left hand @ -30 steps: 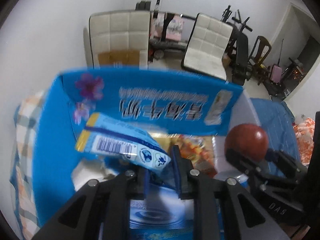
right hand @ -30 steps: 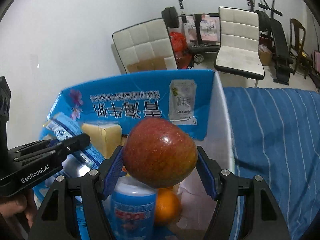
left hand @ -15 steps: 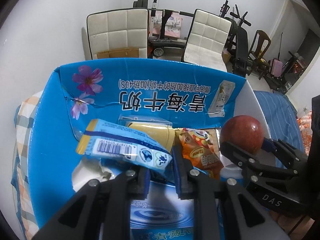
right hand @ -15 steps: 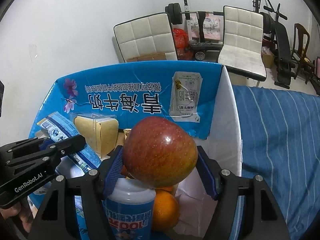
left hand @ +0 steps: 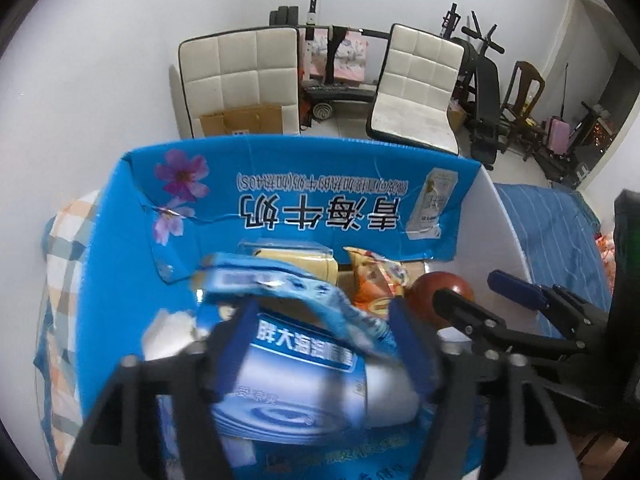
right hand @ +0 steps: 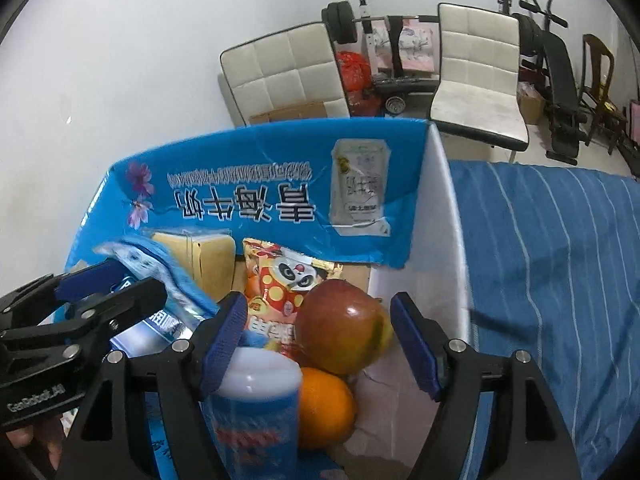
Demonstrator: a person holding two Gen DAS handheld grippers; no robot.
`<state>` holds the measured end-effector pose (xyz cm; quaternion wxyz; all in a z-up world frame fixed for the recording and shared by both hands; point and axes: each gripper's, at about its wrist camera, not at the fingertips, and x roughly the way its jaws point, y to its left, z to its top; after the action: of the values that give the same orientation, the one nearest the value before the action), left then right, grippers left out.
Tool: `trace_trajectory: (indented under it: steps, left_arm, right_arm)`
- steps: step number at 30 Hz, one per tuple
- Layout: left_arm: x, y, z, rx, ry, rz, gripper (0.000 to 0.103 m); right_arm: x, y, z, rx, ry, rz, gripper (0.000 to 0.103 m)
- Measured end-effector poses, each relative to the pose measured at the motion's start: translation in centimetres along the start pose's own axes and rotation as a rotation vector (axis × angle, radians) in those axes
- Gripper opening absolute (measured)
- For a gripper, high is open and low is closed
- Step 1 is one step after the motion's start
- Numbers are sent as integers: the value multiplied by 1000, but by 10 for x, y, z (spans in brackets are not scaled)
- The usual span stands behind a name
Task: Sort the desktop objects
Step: 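Lower the snack bag and apple into the blue box with both tools, release, then grasp the white tape roll with the left tool while the right tool grasps the pink soap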
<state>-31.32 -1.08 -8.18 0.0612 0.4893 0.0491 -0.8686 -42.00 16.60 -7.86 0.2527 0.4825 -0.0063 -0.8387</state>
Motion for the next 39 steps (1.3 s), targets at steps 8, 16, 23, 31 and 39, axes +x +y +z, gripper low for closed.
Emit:
trace_trajectory:
  steps: [8,16,23,31,39]
  left_arm:
    - [-42,-3,2,-19,-65,2,77]
    - [-88,-5,-9,-2,-108,19,80]
    - [-110,5,-115,12,19,29,90]
    - [-55,8,-246,-38,389,8,90]
    - [-26,-2,-279,42,450,75,53]
  right_arm:
    - [-56,0,-11,18,-90,76,77]
    - [-91,1,-41,6,-105,107,77]
    - [-86,6,-117,-146,47,118,77]
    - [-60,61,-198,-597,209,169,68]
    - [-11,94,-245,-885,352,84,69]
